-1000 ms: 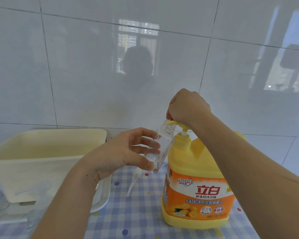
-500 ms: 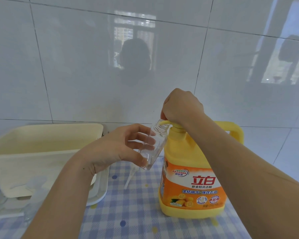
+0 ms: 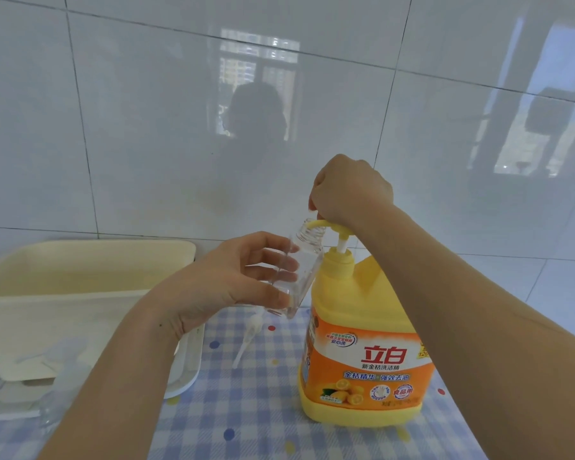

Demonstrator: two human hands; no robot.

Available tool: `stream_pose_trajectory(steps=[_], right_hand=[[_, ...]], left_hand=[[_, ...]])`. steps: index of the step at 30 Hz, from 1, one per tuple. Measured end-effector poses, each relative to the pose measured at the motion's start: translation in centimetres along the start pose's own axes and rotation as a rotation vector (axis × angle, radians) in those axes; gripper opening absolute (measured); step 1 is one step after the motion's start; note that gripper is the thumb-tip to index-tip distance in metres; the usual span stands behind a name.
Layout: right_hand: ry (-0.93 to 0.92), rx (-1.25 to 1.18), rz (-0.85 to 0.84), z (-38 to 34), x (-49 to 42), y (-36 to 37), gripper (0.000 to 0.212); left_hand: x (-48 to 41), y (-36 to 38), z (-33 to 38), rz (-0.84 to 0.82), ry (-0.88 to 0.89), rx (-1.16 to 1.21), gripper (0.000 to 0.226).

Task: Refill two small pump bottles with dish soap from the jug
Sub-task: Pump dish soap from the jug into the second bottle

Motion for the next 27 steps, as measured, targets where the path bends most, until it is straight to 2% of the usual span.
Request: stream_pose_trajectory(steps=[12,20,27], right_hand=[[0.019,-0.031,-0.037,0.5,0.2,0.4,0.025],[0.041,-0.047,-0.102,1.1,1.7,2.0,0.030],[0.034,-0.047,-0.096,1.1,2.1,1.8,0.019]], left_hand=[[-0.3,-0.1,-0.1,0.013,-0.009,-0.017,0.065],[-0.5,-0.3,-1.3,-0.004,-0.056,-0.120,0.071],[-0.3,-0.1,-1.0,-0.017,-0.046,-0.105,0.070]])
Point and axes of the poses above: each hand's wrist, its own x-axis away from the middle knuckle, its own y-axis out of the palm, z = x × y, the point moved 5 cm from there along -x, towards the middle knuckle, and after that the axes turned 8 degrees about -x, right-handed, at the moved point
